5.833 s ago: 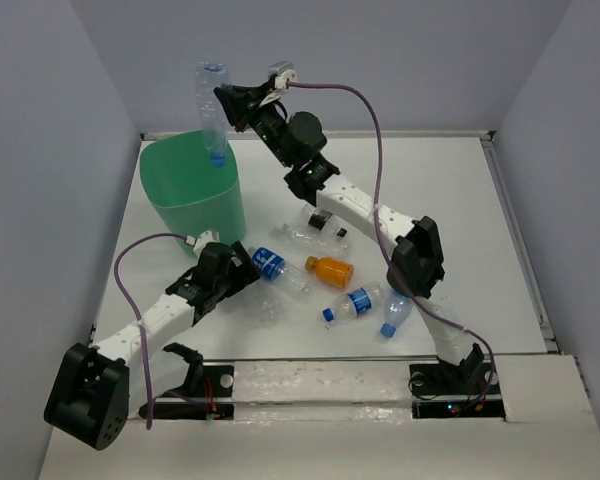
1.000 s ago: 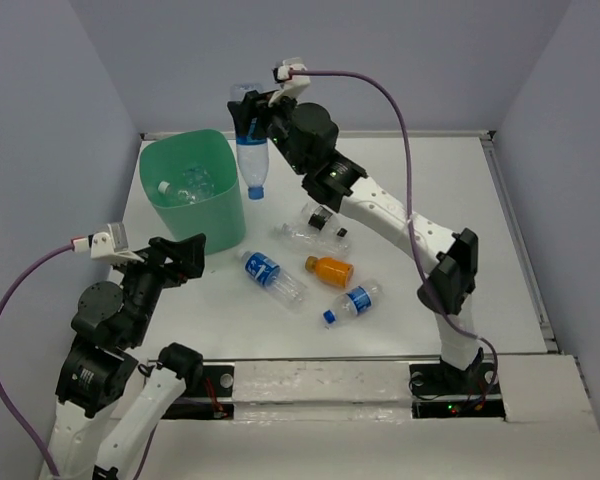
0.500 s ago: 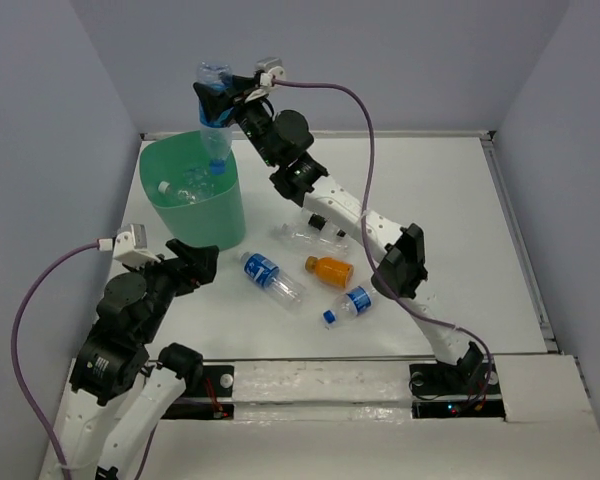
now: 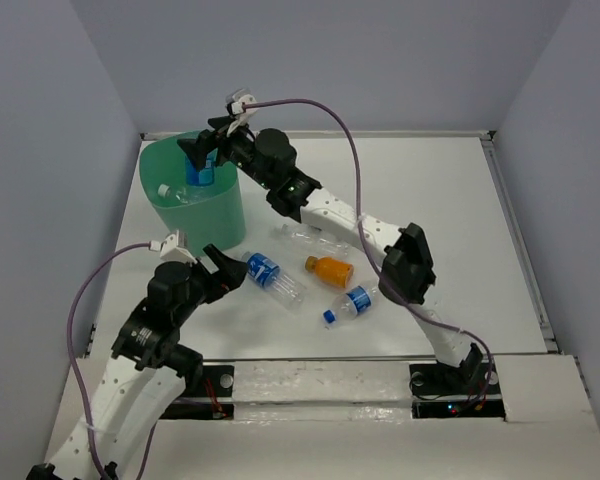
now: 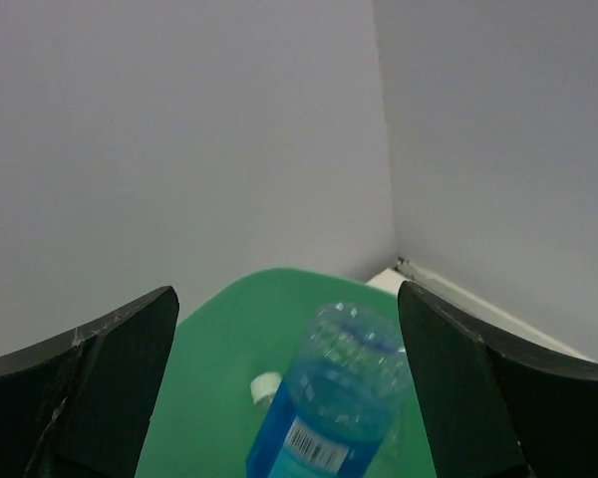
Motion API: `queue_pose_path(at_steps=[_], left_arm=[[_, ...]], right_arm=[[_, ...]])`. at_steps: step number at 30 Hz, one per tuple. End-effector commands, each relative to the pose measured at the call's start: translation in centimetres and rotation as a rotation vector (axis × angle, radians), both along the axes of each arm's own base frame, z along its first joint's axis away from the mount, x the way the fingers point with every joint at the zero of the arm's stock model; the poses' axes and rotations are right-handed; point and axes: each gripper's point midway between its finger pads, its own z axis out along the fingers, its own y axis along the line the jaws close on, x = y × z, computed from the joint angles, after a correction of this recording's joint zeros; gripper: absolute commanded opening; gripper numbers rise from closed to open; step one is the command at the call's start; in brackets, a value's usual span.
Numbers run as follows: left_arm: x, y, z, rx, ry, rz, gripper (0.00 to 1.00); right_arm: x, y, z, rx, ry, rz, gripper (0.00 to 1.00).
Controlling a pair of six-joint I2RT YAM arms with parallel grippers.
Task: Put the plastic bottles in the bin
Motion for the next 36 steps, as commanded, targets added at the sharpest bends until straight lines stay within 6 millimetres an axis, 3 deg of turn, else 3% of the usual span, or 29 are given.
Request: queue_pose_path(at_steps=[1, 2, 4, 5, 6, 7, 8, 10, 14, 15, 17, 18, 21, 28, 36], left_arm=[[1.5, -2.6, -1.7, -0.12, 0.031, -0.039, 0.99], [1.7, -2.9, -3.2, -0.115, 0.067, -0.043, 0.99], [2.3, -3.1, -4.1, -0.115, 0.079, -0.03, 0.99], [2.6, -3.0, -4.7, -0.101, 0.092, -0.02, 0.99], [3.1, -2.5, -5.8, -0.068, 0.117, 0.013, 0.99], [3.5, -2.4, -6.1, -0.055, 0.114, 0.023, 0.99], [3.8, -2.3, -6.8, -0.027, 0.131, 0.028, 0.99], [4.8, -1.5, -7.1, 0.015, 0.117, 0.083, 0.99], [6.3, -1.8, -7.8, 0.034, 0.127, 0.094, 0.99], [6.4, -2.2, -8.4, 0.039, 0.15, 0.086, 0.99], [6.8, -2.5, -8.7, 0.034, 0.16, 0.081, 0.99], [7.0, -2.6, -8.8, 0.033, 0.157, 0.084, 0.99], [7.6, -2.9, -9.5, 0.031, 0.17, 0.094, 0.99], [9.3, -3.7, -10.7, 0.053, 0.182, 0.123, 0.99], [10.7, -4.6, -13.1, 0.1, 0.237, 0.118, 0.96]], right_arm=[[-5.1, -4.5, 7.1, 0.027, -0.036, 0.045, 0.96], [-5.1, -4.8, 2.9, -0.036, 0.039, 0.036, 0.96], [-6.4, -6.9, 1.6, -0.057, 0.083, 0.023, 0.96], [-8.3, -9.3, 4.1, -0.026, 0.066, 0.027, 0.96], [-8.4, -10.4, -0.7, -0.092, 0.14, -0.005, 0.96], [-9.2, -11.5, -1.6, -0.102, 0.161, -0.009, 0.96], [-10.7, -13.4, 0.0, -0.072, 0.155, -0.008, 0.96], [-12.3, -15.9, -2.6, -0.104, 0.191, -0.02, 0.95], [-13.2, -18.9, -5.7, -0.173, 0.226, -0.088, 0.95], [-13.6, -19.9, -5.6, -0.181, 0.23, -0.104, 0.96], [-14.2, -20.7, -6.4, -0.197, 0.245, -0.105, 0.96], [-14.6, -21.0, -7.7, -0.213, 0.268, -0.101, 0.96], [-15.5, -21.5, -8.3, -0.198, 0.3, -0.079, 0.96], [-18.4, -21.9, -14.7, -0.251, 0.445, 0.022, 0.96], [-20.8, -23.5, -17.9, -0.268, 0.518, 0.059, 0.95]])
